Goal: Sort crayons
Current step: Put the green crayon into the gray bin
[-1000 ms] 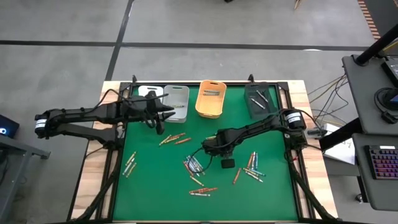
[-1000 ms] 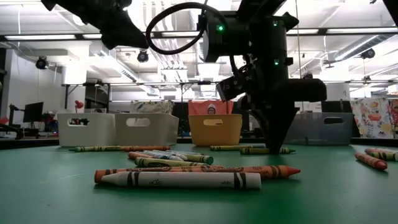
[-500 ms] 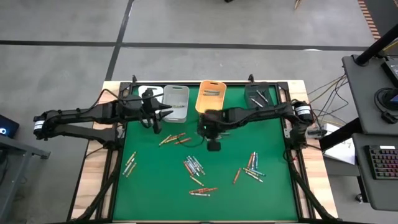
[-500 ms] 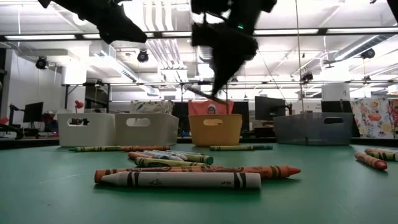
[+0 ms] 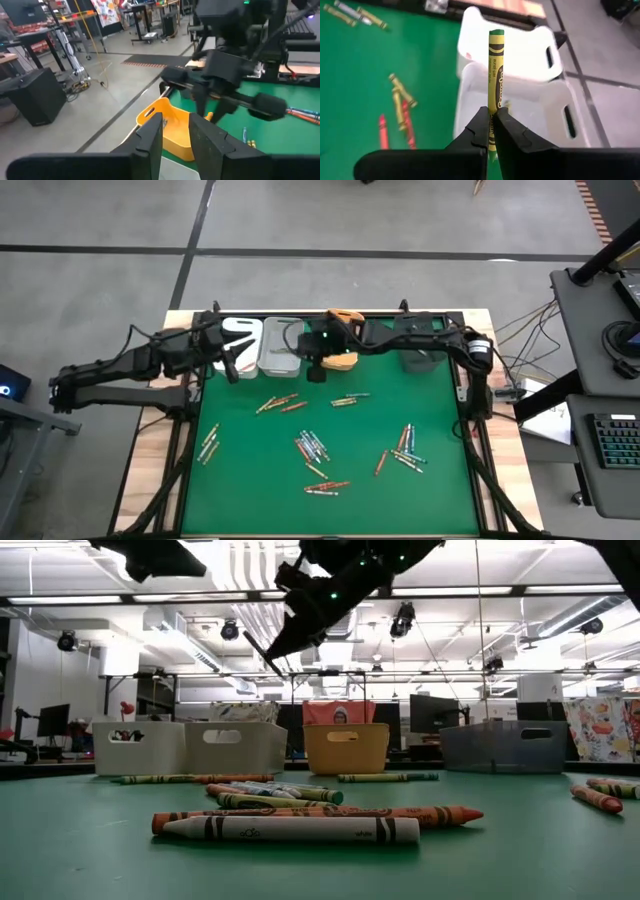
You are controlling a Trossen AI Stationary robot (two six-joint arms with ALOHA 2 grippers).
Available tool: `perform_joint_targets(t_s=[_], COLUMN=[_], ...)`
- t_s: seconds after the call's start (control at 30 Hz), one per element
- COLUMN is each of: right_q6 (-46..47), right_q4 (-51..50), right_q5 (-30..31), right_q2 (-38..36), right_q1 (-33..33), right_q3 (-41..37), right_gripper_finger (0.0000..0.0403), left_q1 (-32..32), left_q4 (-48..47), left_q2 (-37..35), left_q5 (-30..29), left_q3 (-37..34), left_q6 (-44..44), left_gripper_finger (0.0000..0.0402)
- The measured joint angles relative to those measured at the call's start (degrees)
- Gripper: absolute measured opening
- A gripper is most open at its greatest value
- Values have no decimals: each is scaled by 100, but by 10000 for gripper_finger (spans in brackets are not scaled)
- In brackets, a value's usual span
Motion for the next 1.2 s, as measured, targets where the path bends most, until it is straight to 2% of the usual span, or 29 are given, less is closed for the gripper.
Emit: perform_joint_targets(t_s=[0.23,0.43,0.67,0.87,1.03,1.2], right_q6=[-147,-298,-452,-623,-639,-585], right_q4=[76,-293,-883,-1970,-1939,-1990], right_q5=[-220,-246,-327,-347,-330,-328], right_q2=[421,845,1740,2663,2801,2837], right_q1=[-297,-447,-557,-689,-791,-858], right_q3=[618,1410,2782,4119,4030,3984], right_gripper_finger=[11,11,11,11,11,11], left_q1=[0,0,0,0,2,5], left_q4=[-55,-167,-307,-416,-430,-508], left_q2=[-156,-93,-121,-146,-159,-149], left_q5=[-1,-2,-8,-18,-173,-747], left_q3=[0,-2,-2,-4,-4,-4], left_q6=[-34,-114,-116,-97,7,20], left_gripper_finger=[78,78,78,78,78,78])
